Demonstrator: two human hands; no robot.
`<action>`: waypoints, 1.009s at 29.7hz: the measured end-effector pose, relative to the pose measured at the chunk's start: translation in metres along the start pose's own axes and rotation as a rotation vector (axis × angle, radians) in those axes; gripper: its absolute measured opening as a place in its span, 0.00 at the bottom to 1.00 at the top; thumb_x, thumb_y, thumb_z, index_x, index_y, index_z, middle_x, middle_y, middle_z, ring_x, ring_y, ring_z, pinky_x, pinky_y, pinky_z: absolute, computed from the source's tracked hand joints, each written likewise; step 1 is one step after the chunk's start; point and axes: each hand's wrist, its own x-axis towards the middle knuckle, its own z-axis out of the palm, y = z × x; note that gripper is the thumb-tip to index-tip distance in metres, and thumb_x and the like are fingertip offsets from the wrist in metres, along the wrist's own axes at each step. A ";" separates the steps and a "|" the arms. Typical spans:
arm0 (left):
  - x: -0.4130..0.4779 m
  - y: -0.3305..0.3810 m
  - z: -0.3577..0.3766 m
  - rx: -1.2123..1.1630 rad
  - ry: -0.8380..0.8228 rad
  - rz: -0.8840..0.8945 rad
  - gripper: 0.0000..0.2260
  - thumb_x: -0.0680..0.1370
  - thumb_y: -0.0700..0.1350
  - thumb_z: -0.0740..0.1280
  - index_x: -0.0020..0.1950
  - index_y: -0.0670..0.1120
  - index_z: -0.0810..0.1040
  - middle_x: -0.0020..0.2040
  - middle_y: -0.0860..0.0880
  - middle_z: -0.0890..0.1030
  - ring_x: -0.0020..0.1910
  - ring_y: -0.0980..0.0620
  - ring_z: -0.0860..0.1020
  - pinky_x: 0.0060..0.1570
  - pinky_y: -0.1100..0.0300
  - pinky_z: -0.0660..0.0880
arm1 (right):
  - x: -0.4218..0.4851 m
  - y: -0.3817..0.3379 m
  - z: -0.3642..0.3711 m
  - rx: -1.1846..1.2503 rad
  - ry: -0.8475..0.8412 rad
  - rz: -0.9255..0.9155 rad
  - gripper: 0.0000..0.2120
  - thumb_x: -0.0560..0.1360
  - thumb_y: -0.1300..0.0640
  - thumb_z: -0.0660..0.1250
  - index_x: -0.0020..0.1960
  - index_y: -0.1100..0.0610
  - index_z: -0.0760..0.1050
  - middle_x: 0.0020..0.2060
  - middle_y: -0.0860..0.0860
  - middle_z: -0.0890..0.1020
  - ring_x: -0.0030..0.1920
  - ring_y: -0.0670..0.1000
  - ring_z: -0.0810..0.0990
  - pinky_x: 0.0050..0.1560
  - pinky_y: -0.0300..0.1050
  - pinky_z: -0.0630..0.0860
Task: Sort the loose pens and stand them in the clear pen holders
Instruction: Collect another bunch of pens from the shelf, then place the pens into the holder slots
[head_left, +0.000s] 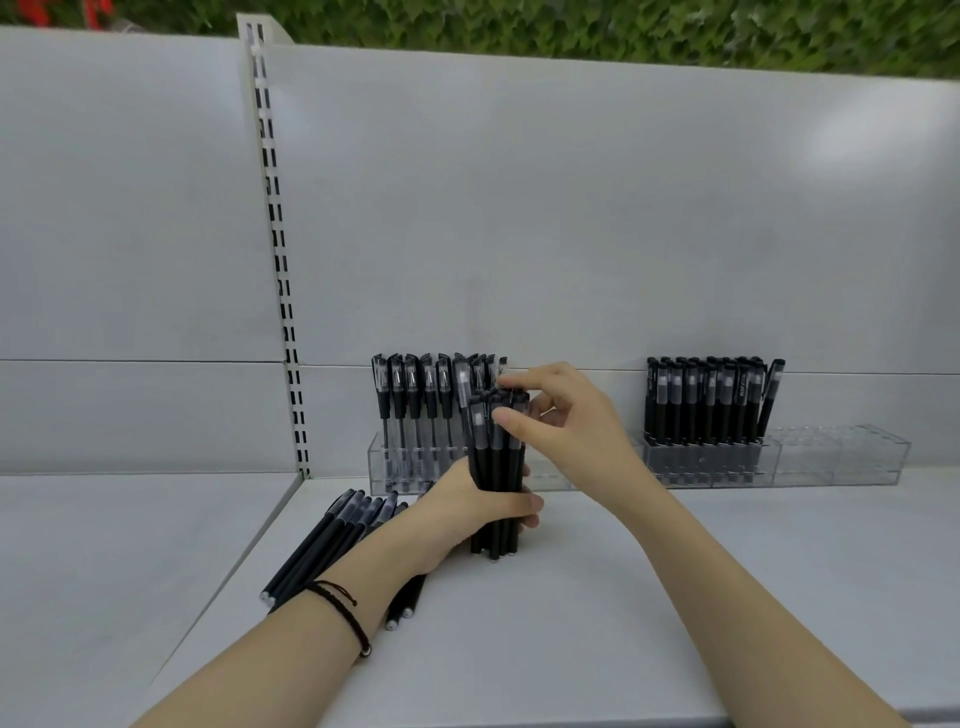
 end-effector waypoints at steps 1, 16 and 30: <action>0.000 -0.001 0.000 0.011 -0.001 -0.016 0.12 0.72 0.35 0.73 0.52 0.42 0.74 0.40 0.45 0.81 0.40 0.47 0.83 0.48 0.50 0.79 | 0.000 0.000 0.000 0.006 -0.003 0.004 0.13 0.71 0.56 0.75 0.52 0.43 0.79 0.50 0.45 0.78 0.39 0.42 0.76 0.51 0.45 0.78; -0.006 0.018 0.005 -0.157 0.026 0.047 0.14 0.77 0.39 0.69 0.61 0.37 0.73 0.33 0.47 0.74 0.30 0.51 0.74 0.32 0.57 0.73 | 0.002 0.003 -0.018 0.116 0.047 0.337 0.08 0.79 0.49 0.64 0.54 0.52 0.77 0.45 0.49 0.81 0.36 0.47 0.78 0.36 0.45 0.77; 0.047 0.054 0.139 -0.408 0.210 0.160 0.09 0.78 0.35 0.65 0.58 0.36 0.74 0.37 0.42 0.79 0.29 0.51 0.77 0.26 0.61 0.73 | -0.014 0.024 -0.137 0.253 -0.123 0.428 0.12 0.79 0.51 0.66 0.41 0.58 0.76 0.25 0.50 0.77 0.29 0.47 0.76 0.29 0.38 0.69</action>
